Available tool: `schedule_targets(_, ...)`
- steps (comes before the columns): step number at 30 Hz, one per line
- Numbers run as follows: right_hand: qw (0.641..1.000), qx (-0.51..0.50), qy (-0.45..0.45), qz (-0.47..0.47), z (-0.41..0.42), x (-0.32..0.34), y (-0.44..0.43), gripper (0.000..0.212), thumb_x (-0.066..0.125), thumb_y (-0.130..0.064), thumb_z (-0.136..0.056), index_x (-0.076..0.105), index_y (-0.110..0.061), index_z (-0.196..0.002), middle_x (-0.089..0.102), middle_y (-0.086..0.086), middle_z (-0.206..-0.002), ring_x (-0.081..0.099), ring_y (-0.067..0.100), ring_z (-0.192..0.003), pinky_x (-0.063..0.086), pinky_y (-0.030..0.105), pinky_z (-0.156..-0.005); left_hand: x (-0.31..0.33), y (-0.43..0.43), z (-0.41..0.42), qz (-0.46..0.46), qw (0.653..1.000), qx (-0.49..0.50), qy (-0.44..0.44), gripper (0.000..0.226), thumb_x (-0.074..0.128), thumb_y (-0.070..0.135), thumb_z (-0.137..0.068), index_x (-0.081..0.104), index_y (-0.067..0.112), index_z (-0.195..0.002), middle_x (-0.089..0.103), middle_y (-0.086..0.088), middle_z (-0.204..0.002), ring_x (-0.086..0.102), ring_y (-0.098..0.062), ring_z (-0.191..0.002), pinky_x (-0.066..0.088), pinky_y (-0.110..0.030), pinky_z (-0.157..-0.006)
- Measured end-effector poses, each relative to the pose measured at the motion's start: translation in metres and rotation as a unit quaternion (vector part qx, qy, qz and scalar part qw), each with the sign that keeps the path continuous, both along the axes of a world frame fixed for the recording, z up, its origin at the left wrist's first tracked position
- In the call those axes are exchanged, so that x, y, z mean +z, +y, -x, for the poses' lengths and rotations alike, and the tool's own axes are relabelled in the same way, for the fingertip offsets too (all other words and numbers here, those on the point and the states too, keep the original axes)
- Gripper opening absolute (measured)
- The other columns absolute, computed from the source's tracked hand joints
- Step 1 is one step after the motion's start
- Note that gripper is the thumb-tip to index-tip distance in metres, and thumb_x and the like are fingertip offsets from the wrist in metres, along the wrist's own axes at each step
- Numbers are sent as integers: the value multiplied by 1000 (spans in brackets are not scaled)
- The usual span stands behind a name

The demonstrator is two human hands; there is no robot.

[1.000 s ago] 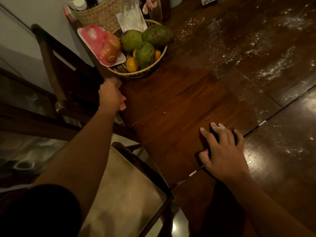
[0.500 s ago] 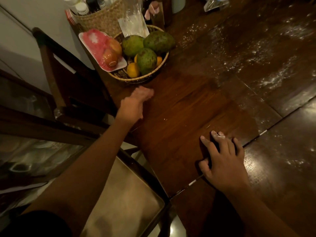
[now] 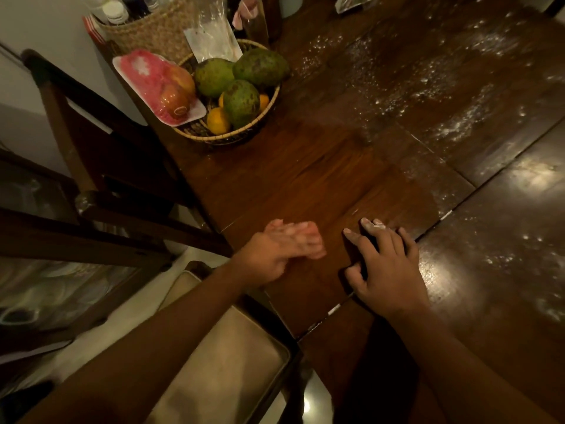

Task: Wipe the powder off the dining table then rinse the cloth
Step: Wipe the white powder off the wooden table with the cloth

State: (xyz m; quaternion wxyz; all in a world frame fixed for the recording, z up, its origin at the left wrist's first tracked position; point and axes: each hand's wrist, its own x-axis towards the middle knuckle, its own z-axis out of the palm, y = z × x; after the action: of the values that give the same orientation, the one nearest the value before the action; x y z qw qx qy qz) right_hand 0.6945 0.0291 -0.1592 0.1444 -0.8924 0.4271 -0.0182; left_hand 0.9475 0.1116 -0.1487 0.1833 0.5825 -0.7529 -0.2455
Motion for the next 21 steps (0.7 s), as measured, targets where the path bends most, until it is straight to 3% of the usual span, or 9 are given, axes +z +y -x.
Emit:
schedule_targets(2, 1000, -3, -2, -8, 0, 0, 0, 60, 45, -43, -84, 49, -32, -143, 43, 4, -150, 32, 22, -145, 17, 52, -120, 2, 4, -32, 20, 999, 29, 22, 63, 55, -14, -78, 63, 30, -122, 57, 12, -135, 49, -10, -133, 37, -43, -112)
schedule_targets(4, 1000, -5, -9, -17, 0, 0, -1, 59, 42, -44, -86, 47, -33, -144, 41, 3, -152, 29, 21, -147, 14, 51, -121, 4, -9, -51, 4, 976, 213, 53, 62, 48, -19, -80, 69, 28, -113, 63, 1, -131, 61, -12, -118, 48, -24, -101)
schedule_targets(6, 1000, -8, -16, -16, 0, -1, 0, 58, 40, -44, -87, 46, -33, -144, 40, 2, -153, 28, 20, -147, 13, 50, -121, 2, -33, -37, -19, 916, 400, 31, 57, 46, -16, -86, 66, 25, -121, 58, -6, -138, 58, -17, -121, 41, -8, -99)
schedule_targets(8, 999, -23, -34, -11, 0, -1, 2, 58, 39, -43, -86, 49, -30, -142, 42, 0, -152, 29, 19, -147, 14, 48, -121, -3, -57, 5, -16, 902, 431, -18, 55, 47, -8, -90, 60, 28, -129, 51, -3, -145, 45, -20, -135, 36, -30, -113)
schedule_targets(10, 996, -59, -60, -9, 2, -1, 4, 58, 39, -42, -84, 52, -26, -139, 46, 1, -148, 34, 20, -143, 21, 47, -120, -5, -65, 50, -7, 942, 334, -45, 60, 47, -5, -90, 56, 40, -128, 48, 5, -147, 42, -19, -136, 40, -49, -108)
schedule_targets(13, 987, -134, -83, -14, 12, -1, 8, 60, 39, -40, -85, 52, -23, -141, 47, 3, -147, 36, 22, -141, 30, 46, -117, -1, -37, 78, -25, 994, 107, -28, 66, 48, -10, -87, 56, 37, -132, 43, 11, -150, 29, -11, -144, 21, -48, -118)
schedule_targets(15, 987, -142, -75, -32, 26, -1, 16, 60, 39, -38, -90, 44, -26, -148, 39, 1, -156, 26, 21, -148, 21, 47, -121, 4, 1, 63, -38, 999, -6, 19, 61, 49, -8, -87, 60, 35, -129, 45, 13, -148, 30, -6, -143, 15, -44, -120)
schedule_targets(18, 995, -78, -18, -63, 57, -1, 43, 58, 31, -40, -99, 24, -38, -156, 19, -9, -165, 5, 16, -154, 3, 43, -124, 10, 48, 19, -41, 984, -176, -3, 57, 55, 2, -83, 59, 39, -126, 51, 8, -143, 41, -7, -137, 26, -45, -116)
schedule_targets(21, 994, -66, 35, -77, 94, 3, 83, 55, 23, -45, -103, 11, -45, -157, 8, -16, -166, -4, 12, -154, 1, 45, -124, 14, 43, -21, -63, 990, -124, -2, 67, 65, -8, -77, 62, 47, -116, 58, 15, -136, 48, -5, -131, 36, -46, -113)
